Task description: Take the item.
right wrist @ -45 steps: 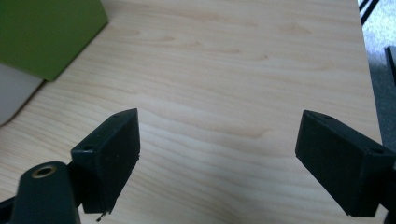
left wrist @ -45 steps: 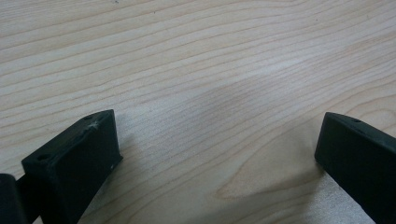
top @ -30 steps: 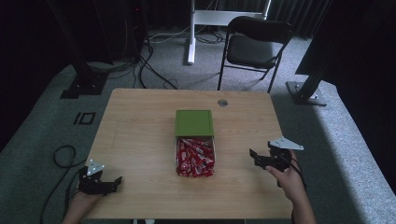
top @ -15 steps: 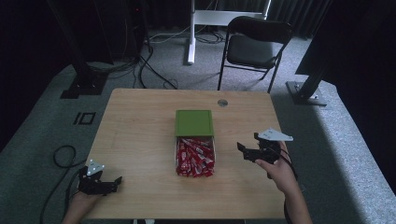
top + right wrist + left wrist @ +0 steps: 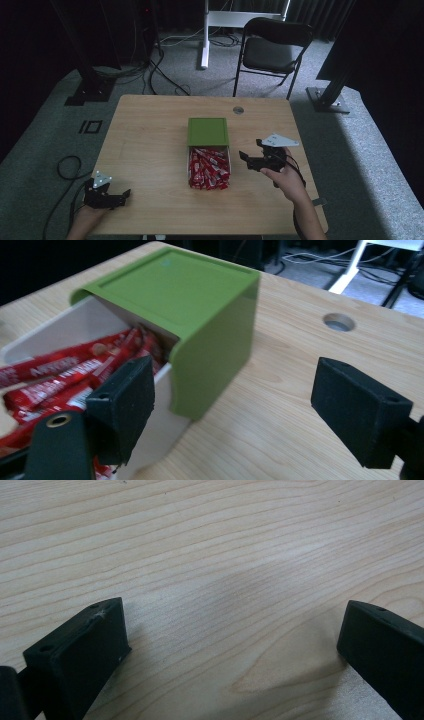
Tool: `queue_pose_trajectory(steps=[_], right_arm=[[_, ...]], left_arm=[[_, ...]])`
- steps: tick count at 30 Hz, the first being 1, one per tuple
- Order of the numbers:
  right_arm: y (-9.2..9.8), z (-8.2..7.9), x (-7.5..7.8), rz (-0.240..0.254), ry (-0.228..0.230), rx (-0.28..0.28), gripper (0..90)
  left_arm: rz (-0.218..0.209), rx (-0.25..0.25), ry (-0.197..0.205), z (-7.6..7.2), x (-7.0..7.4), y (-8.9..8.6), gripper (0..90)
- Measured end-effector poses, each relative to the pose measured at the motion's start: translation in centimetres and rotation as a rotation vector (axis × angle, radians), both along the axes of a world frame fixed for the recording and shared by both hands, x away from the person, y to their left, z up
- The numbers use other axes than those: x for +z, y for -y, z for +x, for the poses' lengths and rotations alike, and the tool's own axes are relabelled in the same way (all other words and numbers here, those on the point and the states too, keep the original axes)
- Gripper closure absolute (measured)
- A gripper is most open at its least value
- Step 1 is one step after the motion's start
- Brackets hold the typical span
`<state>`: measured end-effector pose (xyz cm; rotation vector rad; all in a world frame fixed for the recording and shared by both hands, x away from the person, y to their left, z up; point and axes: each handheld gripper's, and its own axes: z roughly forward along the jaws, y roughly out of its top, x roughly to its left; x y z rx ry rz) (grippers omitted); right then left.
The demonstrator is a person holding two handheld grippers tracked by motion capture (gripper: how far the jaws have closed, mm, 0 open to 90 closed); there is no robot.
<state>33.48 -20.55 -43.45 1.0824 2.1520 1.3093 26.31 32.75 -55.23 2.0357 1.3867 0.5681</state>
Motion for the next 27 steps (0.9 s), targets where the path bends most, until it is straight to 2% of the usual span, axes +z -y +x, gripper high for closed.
queue_pose_trajectory(steps=[17, 27], right_arm=[[-3.4, 0.2, 0.1, 0.004, 0.007, 0.091, 20.4], [-6.0, 0.1, -0.3, -0.020, 0.012, 0.149, 25.4]], left_arm=[[0.002, -0.002, 0.000, 0.0, 0.0, 0.0, 0.6], [0.001, -0.001, 0.000, 0.0, 0.0, 0.0, 0.6]])
